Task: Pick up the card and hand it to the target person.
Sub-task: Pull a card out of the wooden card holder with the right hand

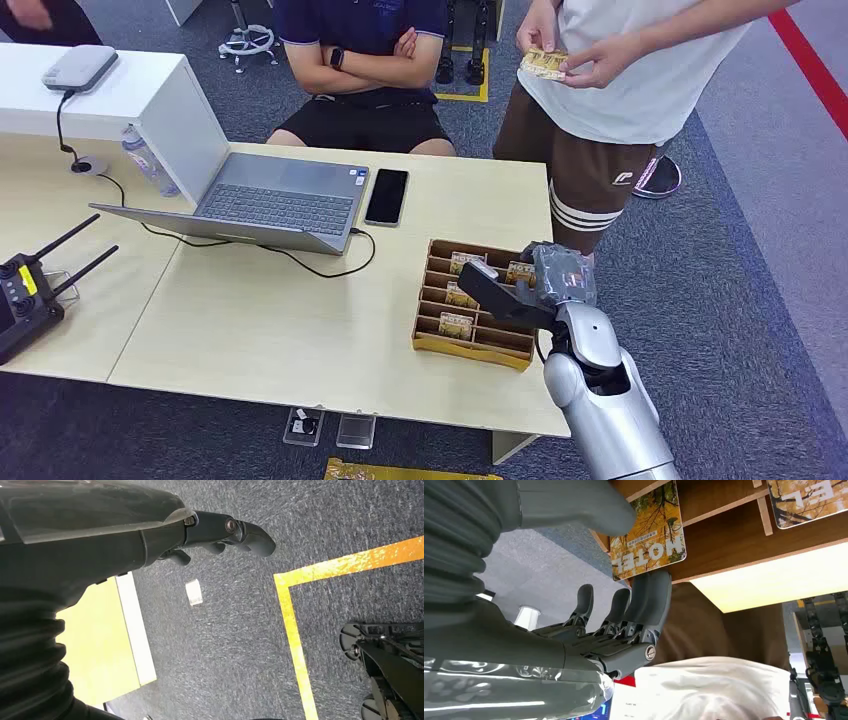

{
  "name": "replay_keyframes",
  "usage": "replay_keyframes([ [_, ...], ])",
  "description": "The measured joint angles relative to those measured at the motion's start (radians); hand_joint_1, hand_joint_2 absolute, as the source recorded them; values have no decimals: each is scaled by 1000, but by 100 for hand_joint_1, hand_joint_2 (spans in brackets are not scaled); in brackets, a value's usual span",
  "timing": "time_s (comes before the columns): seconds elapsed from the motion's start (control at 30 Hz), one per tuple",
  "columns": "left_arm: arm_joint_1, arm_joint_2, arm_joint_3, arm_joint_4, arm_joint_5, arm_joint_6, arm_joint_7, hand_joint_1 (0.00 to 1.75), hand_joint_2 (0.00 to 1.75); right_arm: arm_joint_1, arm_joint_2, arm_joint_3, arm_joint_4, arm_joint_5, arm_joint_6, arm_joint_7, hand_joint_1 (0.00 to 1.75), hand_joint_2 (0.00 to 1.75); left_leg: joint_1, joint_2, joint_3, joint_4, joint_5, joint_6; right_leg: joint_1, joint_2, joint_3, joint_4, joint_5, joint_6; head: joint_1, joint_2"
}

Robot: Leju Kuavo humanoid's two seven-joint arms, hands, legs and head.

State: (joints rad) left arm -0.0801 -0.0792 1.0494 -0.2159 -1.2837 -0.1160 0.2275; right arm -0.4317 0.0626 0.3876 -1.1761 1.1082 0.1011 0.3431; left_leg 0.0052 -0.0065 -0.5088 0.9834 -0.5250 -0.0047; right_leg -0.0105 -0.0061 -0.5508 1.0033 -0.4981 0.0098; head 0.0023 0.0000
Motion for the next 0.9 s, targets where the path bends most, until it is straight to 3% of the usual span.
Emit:
replay_keyframes([
  [0.9, 0, 3, -8, 0, -13, -2, 10, 0, 175, -5, 0, 0, 10, -4, -1, 0, 120, 175, 0, 0, 0, 0, 0, 0, 0, 0, 0, 0, 0, 0, 0, 0],
])
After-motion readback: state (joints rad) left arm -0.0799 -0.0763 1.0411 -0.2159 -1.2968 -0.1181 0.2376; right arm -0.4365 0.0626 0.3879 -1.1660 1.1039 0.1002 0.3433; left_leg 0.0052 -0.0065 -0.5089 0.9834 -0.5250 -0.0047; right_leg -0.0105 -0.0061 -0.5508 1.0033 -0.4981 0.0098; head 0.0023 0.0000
